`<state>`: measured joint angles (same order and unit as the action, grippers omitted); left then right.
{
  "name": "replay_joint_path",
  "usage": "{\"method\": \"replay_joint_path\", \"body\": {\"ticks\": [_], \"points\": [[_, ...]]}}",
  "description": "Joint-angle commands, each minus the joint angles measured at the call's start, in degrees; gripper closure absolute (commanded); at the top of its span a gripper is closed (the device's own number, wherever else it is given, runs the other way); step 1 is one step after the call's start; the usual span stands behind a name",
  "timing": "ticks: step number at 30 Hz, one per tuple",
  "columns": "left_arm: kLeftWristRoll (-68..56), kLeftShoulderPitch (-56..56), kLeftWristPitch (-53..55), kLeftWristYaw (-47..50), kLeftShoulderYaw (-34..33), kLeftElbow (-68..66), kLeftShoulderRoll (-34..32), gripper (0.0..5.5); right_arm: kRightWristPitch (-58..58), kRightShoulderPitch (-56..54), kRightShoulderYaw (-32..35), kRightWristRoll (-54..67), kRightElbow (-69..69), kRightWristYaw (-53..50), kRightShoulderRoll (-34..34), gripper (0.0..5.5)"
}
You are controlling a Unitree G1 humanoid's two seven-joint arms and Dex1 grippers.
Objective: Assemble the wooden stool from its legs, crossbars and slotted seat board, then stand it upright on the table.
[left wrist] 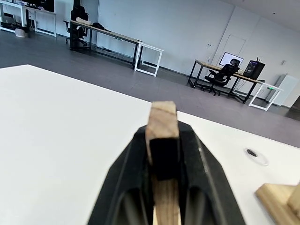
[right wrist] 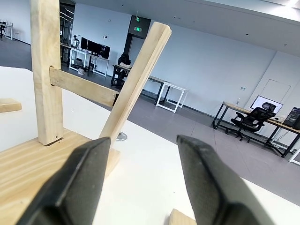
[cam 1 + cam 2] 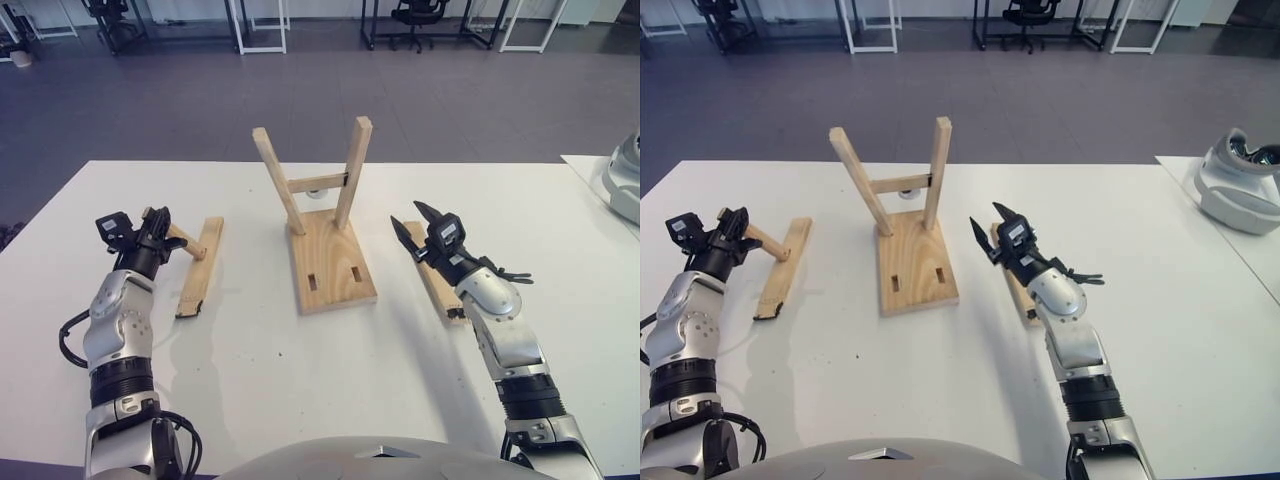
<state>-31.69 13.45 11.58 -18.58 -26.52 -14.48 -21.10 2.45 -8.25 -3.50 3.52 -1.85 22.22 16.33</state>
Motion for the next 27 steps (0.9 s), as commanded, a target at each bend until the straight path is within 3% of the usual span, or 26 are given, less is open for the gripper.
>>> {"method": "replay_joint_path", "body": {"ticks": [1,13,27], "points": [[-1.45,1.50,1.34,-0.49,-1.37,-0.76,-0.55,5.09,-0.02,0.42,-0.15,-0.78,-0.04,-0.31,-0.09,2.87],[4.28,-0.16,-1.27,0.64,0.61,-5.17,-0.67,5.09,0.09,0.12,-0.04,-1.09,0.38,-0.05,-0.35,2.87],[17.46,-6.37,-2.78,1.52,14.43,-13.77,0.99,5.09,0.80,0.09,-1.20,-3.46,-0.19,-0.27,0.25,2.87]]}}
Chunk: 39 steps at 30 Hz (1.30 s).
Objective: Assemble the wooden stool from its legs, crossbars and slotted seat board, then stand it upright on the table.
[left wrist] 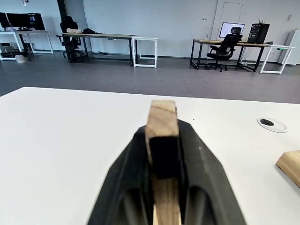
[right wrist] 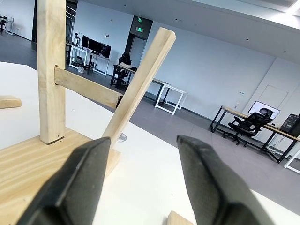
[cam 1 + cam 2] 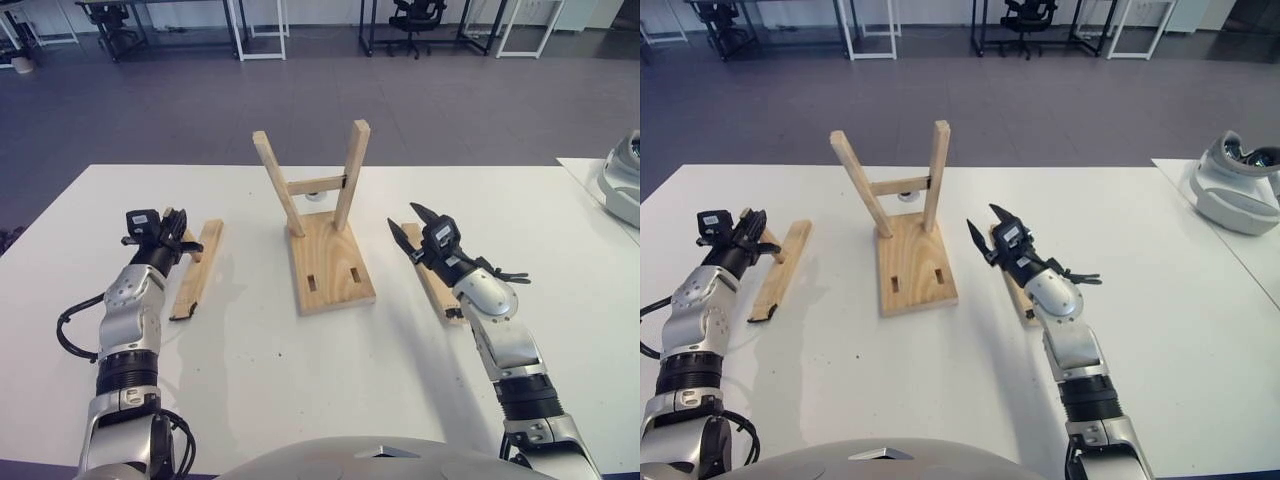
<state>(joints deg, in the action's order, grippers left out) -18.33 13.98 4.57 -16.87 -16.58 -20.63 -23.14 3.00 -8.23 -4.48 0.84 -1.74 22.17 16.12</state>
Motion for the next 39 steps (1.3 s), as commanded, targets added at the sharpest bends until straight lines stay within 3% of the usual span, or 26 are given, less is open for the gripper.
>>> {"method": "replay_joint_path", "body": {"ticks": [1,7,8,14,23,30,32,39], "points": [[4.42,-6.94,3.70,-0.36,4.92,-8.26,3.18,5.09,0.35,-0.02,-0.31,-0.93,-0.16,-0.09,0.45,2.87],[0.77,-3.84,1.08,0.79,0.74,-2.43,1.71,5.09,0.67,-0.24,-0.19,-1.31,0.13,0.04,0.50,2.87],[-0.04,-2.70,0.93,1.07,-0.21,-0.33,1.43,4.73,0.79,-0.39,-0.24,-1.36,0.18,-0.04,0.42,2.87],[0.48,-0.43,6.03,-0.66,0.75,5.49,-0.49,3.74,1.34,-0.52,-0.13,-1.73,0.56,-1.00,-0.02,2.87],[2.24,-7.72,28.58,1.03,3.71,18.89,-4.21,2.34,1.34,0.80,-0.46,-2.89,1.07,-2.69,-0.45,2.87],[4.89,-10.36,31.55,0.44,4.10,16.66,-5.63,1.13,0.91,1.63,-0.74,-3.94,1.07,-3.63,-1.10,2.87],[5.07,-11.13,31.79,-0.04,4.45,15.40,-5.55,1.09,0.75,1.88,-0.86,-4.05,0.87,-3.90,-1.26,2.87],[3.94,-11.55,32.26,-3.61,4.16,15.57,-5.66,2.31,0.07,2.19,-1.02,-4.34,0.70,-4.83,-1.28,2.87]]}}
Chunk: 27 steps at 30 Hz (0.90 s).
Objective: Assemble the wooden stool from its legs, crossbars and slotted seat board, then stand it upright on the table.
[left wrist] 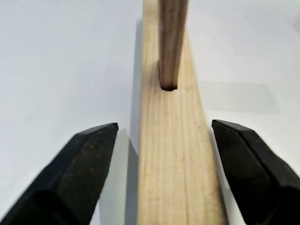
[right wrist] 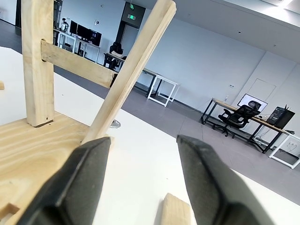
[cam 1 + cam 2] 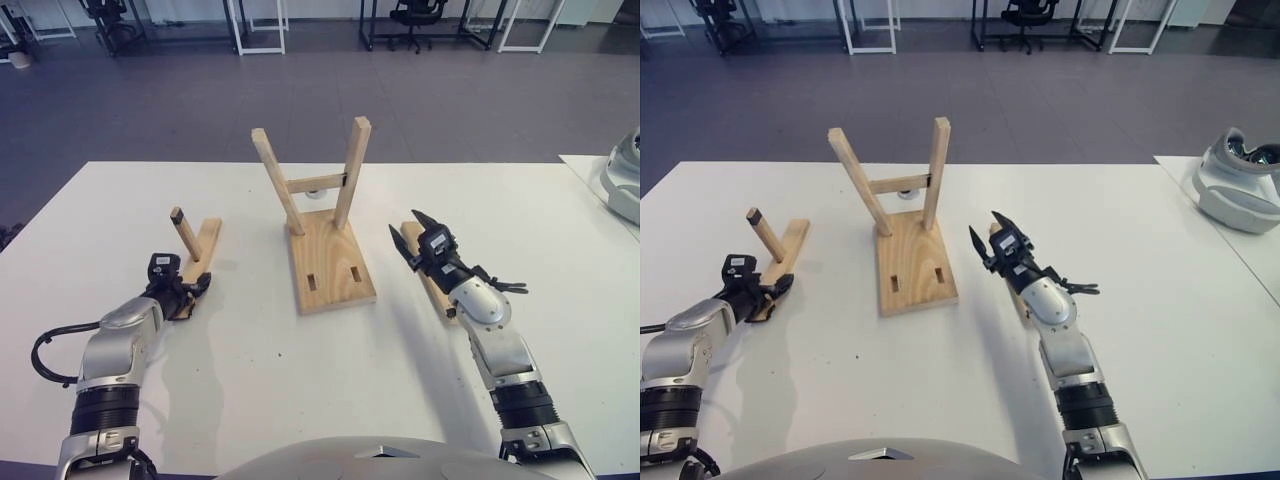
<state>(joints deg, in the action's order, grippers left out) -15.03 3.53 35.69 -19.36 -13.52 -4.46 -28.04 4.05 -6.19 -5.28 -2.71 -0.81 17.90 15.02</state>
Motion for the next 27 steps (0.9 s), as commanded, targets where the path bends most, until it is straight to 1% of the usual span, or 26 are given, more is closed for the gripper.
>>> {"method": "replay_joint_path", "body": {"ticks": [1,3,7,9,11,12,13,15,16,17,18,19,20,21,24,27], "points": [[0.95,-1.21,0.98,-1.54,1.37,-0.63,-1.17,2.47,-1.10,0.17,-0.24,-0.82,-0.35,-0.64,-0.18,2.87],[1.78,-1.24,0.36,-2.48,2.18,-0.98,-2.29,2.85,-1.36,0.07,-0.17,-0.90,-0.38,-0.81,-0.20,2.87],[4.12,-0.94,-2.01,-4.57,3.98,-2.40,-5.02,3.42,-2.20,-0.07,-0.09,-0.81,-0.43,-1.24,-0.39,2.87],[5.18,-0.34,-5.43,-5.78,4.43,-3.42,-6.39,3.47,-3.86,-0.51,0.10,0.11,-0.19,-0.95,-0.64,2.87],[3.09,1.43,-9.08,-7.66,2.48,-2.38,-6.02,3.47,-6.77,-1.17,1.07,2.69,-0.46,-0.15,-1.20,2.87],[0.93,2.90,-11.84,-8.92,0.48,-1.70,-5.39,3.47,-8.91,-2.18,2.06,5.25,-0.90,0.65,-1.73,2.87],[-2.37,4.20,-13.74,-10.30,-2.04,-0.65,-4.26,3.47,-10.96,-3.27,3.02,7.90,-1.52,1.60,-2.18,2.87],[-11.26,6.15,-16.98,-14.20,-9.35,3.65,-3.83,3.47,-18.81,-7.89,6.36,18.60,-4.72,4.83,-3.33,2.87],[-15.17,7.31,-17.87,-15.74,-13.25,4.81,-4.61,3.47,-24.49,-11.49,8.93,27.37,-7.33,6.13,-4.03,2.87],[-17.60,8.52,-19.15,-17.40,-15.77,5.27,-5.75,3.47,-29.89,-16.18,11.87,36.62,-9.09,6.37,-4.81,2.72],[-19.07,9.71,-20.02,-18.44,-16.93,5.96,-6.51,3.47,-33.91,-20.52,14.18,43.73,-9.90,5.94,-5.40,2.56],[-19.94,10.89,-20.46,-18.94,-16.67,7.70,-6.62,3.47,-36.49,-24.72,15.67,48.56,-9.79,5.02,-5.97,2.35],[-20.73,11.85,-20.31,-18.94,-15.83,9.84,-6.24,3.47,-38.33,-28.39,16.57,52.02,-9.23,3.66,-6.63,2.29],[-20.34,12.53,-20.23,-18.86,-13.56,12.84,-5.69,3.47,-39.71,-32.35,16.70,54.87,-8.34,2.17,-8.01,2.08],[-18.48,16.45,-18.95,-17.65,-5.90,19.58,-3.86,3.47,-43.18,-40.93,16.49,61.75,-5.74,-2.65,-13.06,2.05],[-15.01,20.04,-18.38,-17.85,3.45,23.30,-2.50,3.47,-44.47,-45.41,16.89,66.01,-2.49,-7.69,-17.89,2.05]]}}
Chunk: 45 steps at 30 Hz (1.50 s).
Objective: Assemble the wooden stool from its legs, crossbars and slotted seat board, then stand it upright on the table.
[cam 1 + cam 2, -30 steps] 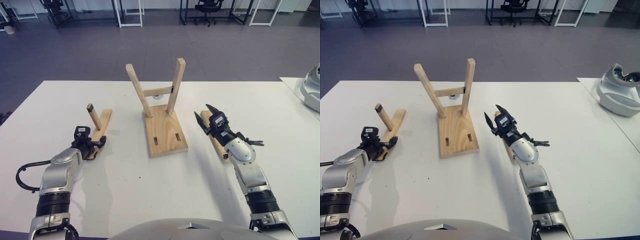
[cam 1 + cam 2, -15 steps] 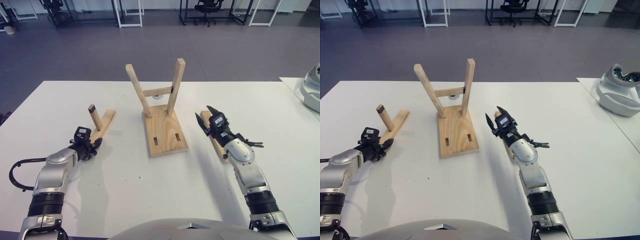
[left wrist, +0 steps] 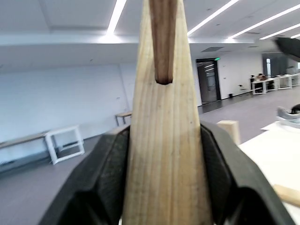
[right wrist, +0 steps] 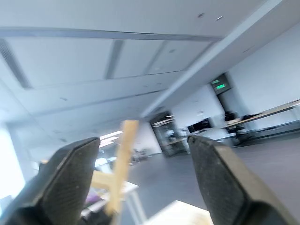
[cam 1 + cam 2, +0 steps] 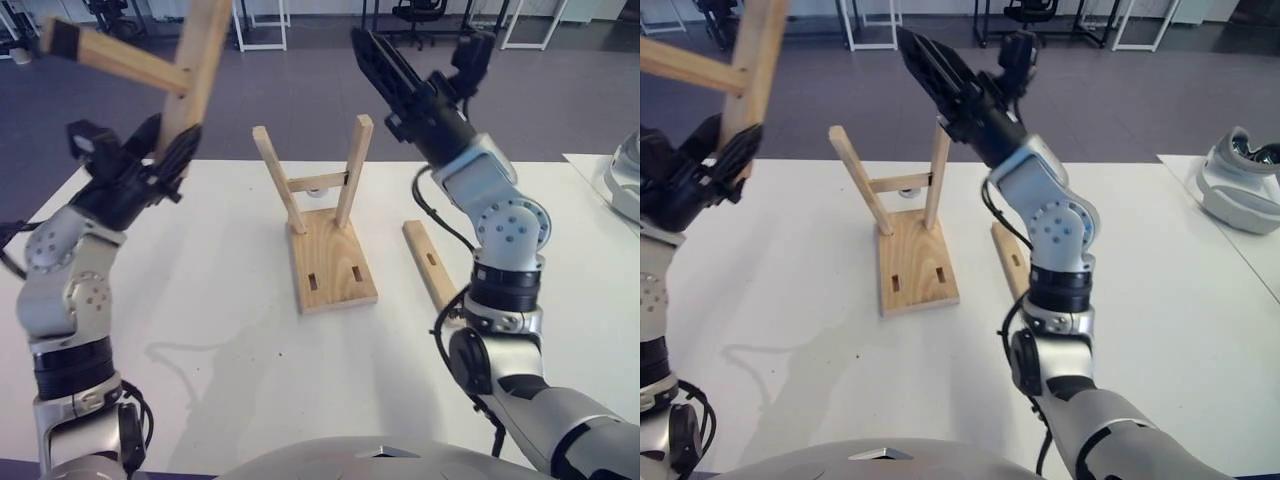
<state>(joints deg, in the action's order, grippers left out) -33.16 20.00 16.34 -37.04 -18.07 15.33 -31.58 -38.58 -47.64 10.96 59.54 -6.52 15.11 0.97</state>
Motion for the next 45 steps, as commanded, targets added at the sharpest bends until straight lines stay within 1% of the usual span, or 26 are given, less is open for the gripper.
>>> {"method": "replay_joint_path", "body": {"ticks": [1,4,12,16,17,18,19,21,24,26,27,28,33,35,40,42,45], "points": [[4.87,4.12,0.69,-0.59,10.71,3.78,1.03,3.47,-2.15,-4.48,1.16,5.30,3.14,-6.29,-4.56,2.05],[8.74,4.02,0.04,-0.81,15.17,4.03,0.83,3.47,-3.53,-4.51,2.27,9.53,1.52,-8.46,-4.69,2.05],[11.31,3.47,-0.41,-0.16,16.63,6.07,1.10,3.47,-4.18,0.73,3.13,10.86,-0.66,-16.40,-4.29,3.47],[11.15,3.08,0.10,-0.83,17.10,6.57,1.22,3.47,-5.03,4.25,2.95,9.96,-2.04,-18.61,-2.37,4.27],[10.98,1.69,0.90,-1.52,18.01,7.13,0.90,3.47,-4.95,7.12,2.81,8.66,-3.09,-18.32,-1.30,4.38],[10.91,0.43,1.70,-2.00,18.87,7.56,0.69,3.11,-4.82,9.96,3.09,8.09,-4.27,-18.64,-0.66,4.45],[11.04,-0.69,2.17,-2.29,19.47,7.89,0.55,3.06,-4.66,12.76,3.47,7.90,-5.61,-19.30,-0.20,4.46],[11.27,-3.39,2.80,-1.69,19.42,7.86,0.79,2.59,-4.45,20.84,5.67,8.37,-9.52,-22.14,0.55,4.46],[12.30,-8.07,1.92,0.70,18.13,6.50,2.32,2.09,-3.31,31.29,9.25,6.82,-14.09,-24.74,3.14,4.46],[13.78,-9.33,0.41,2.96,17.50,5.11,3.56,1.83,-2.72,33.96,9.31,4.70,-15.00,-24.70,4.68,4.46],[14.33,-9.58,-0.20,3.68,17.39,4.55,3.99,1.60,-2.59,34.65,8.96,3.99,-15.19,-24.71,4.96,4.46],[14.82,-9.60,-0.68,4.06,17.46,3.99,4.36,1.54,-2.42,35.39,8.40,3.08,-15.30,-24.72,5.10,4.46],[15.29,-8.85,-1.98,4.32,17.21,1.82,5.06,1.54,2.49,38.90,4.46,-5.75,-13.36,-22.62,3.53,4.46],[15.19,-8.86,-2.13,4.13,17.12,1.54,5.16,1.54,4.71,40.54,2.28,-10.71,-13.69,-21.70,4.15,4.46],[15.01,-8.71,-2.29,4.01,17.09,1.26,5.40,1.54,8.41,42.32,-0.28,-17.61,-14.70,-22.42,4.15,4.46],[15.02,-8.83,-2.07,4.17,17.18,1.71,5.63,1.54,8.33,42.30,-4.71,-24.02,-16.04,-23.45,5.99,4.46],[15.07,-8.80,-1.55,4.39,17.81,2.57,6.13,1.54,6.25,40.40,-14.35,-34.31,-16.07,-22.40,10.41,4.44]]}}
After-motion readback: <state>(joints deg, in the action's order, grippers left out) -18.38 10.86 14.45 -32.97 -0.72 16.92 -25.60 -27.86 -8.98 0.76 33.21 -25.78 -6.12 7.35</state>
